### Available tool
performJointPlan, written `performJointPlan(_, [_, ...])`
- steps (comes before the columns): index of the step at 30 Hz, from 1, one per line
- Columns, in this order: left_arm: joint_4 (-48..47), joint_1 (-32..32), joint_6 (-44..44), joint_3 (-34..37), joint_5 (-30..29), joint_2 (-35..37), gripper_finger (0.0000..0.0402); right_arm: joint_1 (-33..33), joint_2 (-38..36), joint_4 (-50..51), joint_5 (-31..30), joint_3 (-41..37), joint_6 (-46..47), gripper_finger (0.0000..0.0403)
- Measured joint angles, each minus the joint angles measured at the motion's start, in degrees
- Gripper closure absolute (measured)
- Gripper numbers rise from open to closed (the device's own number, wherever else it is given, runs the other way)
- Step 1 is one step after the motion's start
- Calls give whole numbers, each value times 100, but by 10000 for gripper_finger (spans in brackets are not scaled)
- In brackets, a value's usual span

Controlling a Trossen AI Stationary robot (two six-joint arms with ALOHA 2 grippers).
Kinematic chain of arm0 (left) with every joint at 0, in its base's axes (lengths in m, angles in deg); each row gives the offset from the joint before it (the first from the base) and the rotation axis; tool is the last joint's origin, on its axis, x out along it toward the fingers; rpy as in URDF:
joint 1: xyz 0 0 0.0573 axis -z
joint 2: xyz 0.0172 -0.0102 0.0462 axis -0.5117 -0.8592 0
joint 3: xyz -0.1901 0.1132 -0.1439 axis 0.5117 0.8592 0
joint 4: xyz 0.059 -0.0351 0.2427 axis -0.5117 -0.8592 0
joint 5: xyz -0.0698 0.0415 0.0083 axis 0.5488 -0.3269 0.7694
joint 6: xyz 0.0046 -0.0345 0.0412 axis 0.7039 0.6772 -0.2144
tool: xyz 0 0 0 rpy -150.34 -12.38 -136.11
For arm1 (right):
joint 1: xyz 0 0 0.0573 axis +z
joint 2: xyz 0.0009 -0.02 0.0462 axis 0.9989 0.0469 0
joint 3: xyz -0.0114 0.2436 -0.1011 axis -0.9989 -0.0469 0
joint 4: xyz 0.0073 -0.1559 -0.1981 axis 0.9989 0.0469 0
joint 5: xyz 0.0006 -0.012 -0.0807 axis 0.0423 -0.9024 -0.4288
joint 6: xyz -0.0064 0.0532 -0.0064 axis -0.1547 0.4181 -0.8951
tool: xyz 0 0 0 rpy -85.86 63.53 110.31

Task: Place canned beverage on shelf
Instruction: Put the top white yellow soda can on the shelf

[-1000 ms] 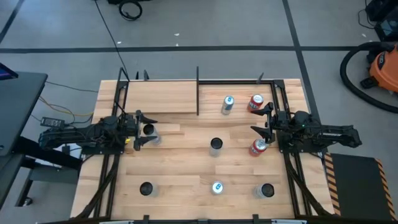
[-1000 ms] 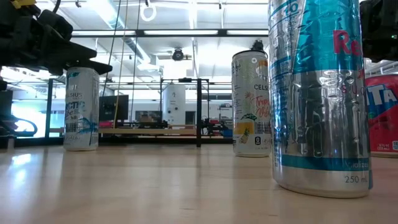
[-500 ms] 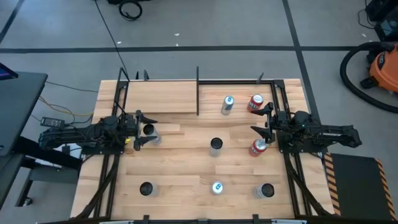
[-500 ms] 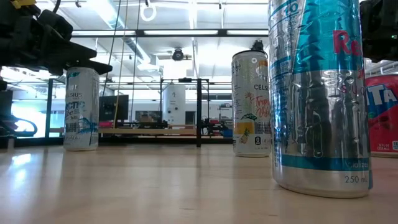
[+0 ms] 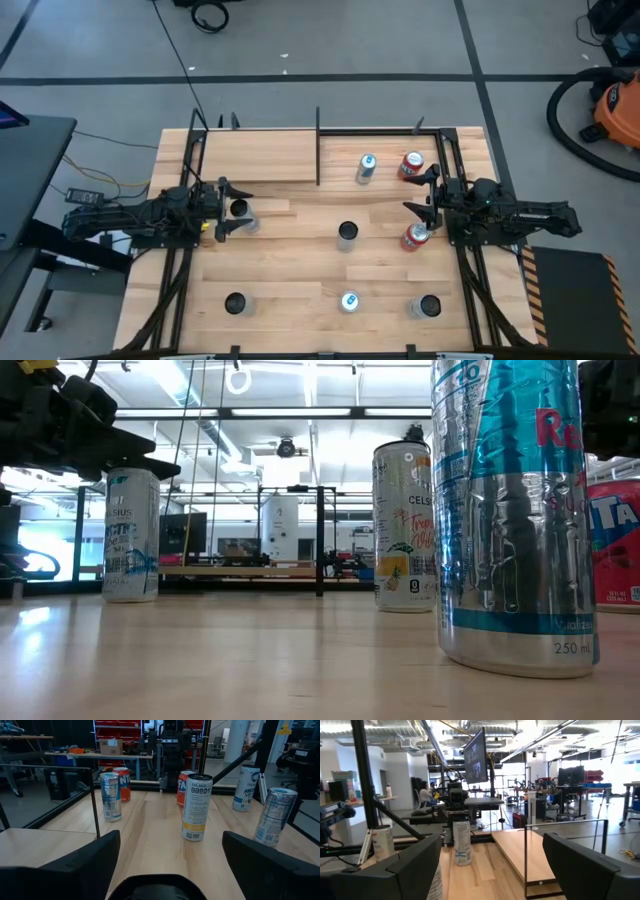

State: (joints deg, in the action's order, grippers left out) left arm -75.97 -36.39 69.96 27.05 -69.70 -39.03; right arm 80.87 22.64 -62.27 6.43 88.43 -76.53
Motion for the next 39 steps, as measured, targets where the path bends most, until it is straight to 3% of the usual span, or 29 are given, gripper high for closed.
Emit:
performJointPlan(9, [-2,-1,-17,0,0,1,49,1,0,0,-28,0,0,44])
performJointPlan(16, [0,0,-706,0,0,-1,49,1,2,0,-26,0,2,44])
performJointPlan(30, [0,1,-699,0,0,1,49,1,2,-217,-17,0,4,44])
performJointPlan(39, [99,0,137,0,7,1,49,0,2,-486,-34,0,321,44])
